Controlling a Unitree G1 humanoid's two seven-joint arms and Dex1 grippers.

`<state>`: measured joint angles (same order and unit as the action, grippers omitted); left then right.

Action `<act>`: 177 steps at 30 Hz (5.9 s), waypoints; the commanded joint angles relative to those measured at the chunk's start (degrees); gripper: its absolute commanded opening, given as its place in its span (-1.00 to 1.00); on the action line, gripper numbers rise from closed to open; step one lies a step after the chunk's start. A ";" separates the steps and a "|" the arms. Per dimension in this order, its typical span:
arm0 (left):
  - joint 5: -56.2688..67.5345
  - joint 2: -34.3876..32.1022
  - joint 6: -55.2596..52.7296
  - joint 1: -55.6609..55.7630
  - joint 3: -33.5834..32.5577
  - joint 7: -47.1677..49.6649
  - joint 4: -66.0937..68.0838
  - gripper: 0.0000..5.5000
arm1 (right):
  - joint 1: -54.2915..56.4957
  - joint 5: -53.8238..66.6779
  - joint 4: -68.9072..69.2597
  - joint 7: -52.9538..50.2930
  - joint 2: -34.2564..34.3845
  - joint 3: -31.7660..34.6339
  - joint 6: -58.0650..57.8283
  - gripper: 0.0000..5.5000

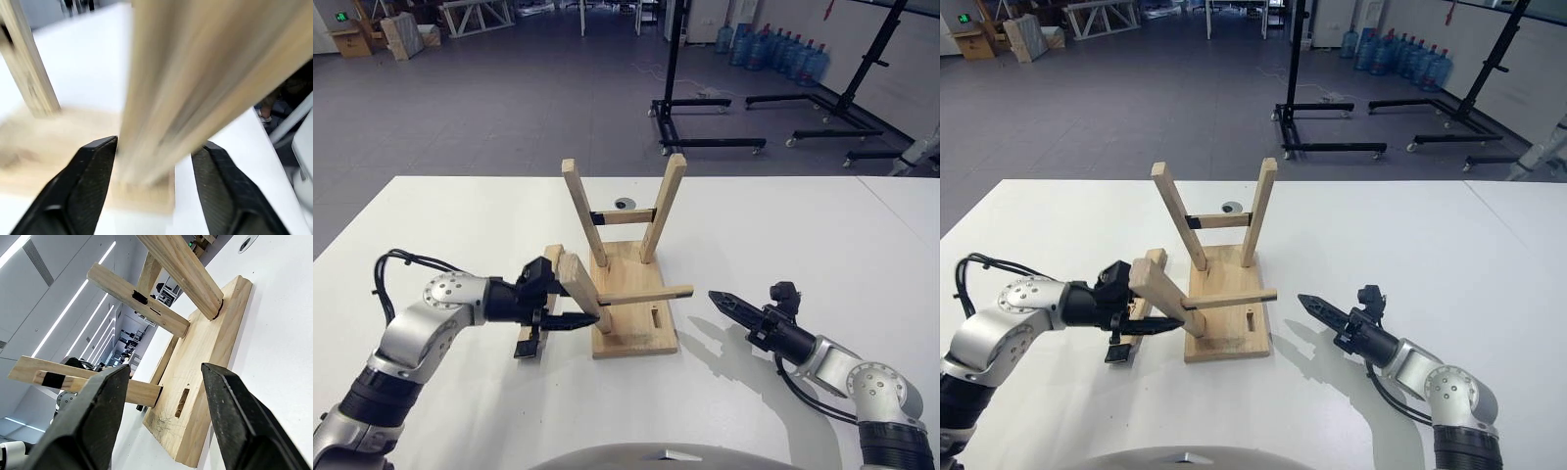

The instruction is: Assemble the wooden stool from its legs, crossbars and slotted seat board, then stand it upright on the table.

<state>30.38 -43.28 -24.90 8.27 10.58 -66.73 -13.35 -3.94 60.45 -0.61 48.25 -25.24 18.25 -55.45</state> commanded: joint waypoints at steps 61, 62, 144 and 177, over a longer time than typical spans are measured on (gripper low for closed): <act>-21.88 25.92 -8.96 -17.92 -14.68 56.08 -3.03 -0.26 | -3.88 1.83 10.20 -6.13 4.19 4.42 10.40 -0.03; -21.13 26.83 -5.58 -17.00 -16.36 56.44 -3.07 -0.26 | -3.26 1.85 10.52 -5.86 3.97 4.39 10.61 -0.03; 19.94 13.46 -9.69 2.66 -31.23 8.40 10.74 0.39 | 13.55 -22.20 -5.10 30.87 -10.75 -11.64 34.99 -0.26; 19.49 13.34 -11.40 5.33 -18.37 12.76 -0.66 0.39 | 20.83 -28.44 3.76 31.35 -18.74 -18.36 37.28 -0.26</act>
<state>54.73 -28.22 -35.62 14.45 -10.51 -54.37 -15.89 17.27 33.62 2.98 79.90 -44.18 0.93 -18.08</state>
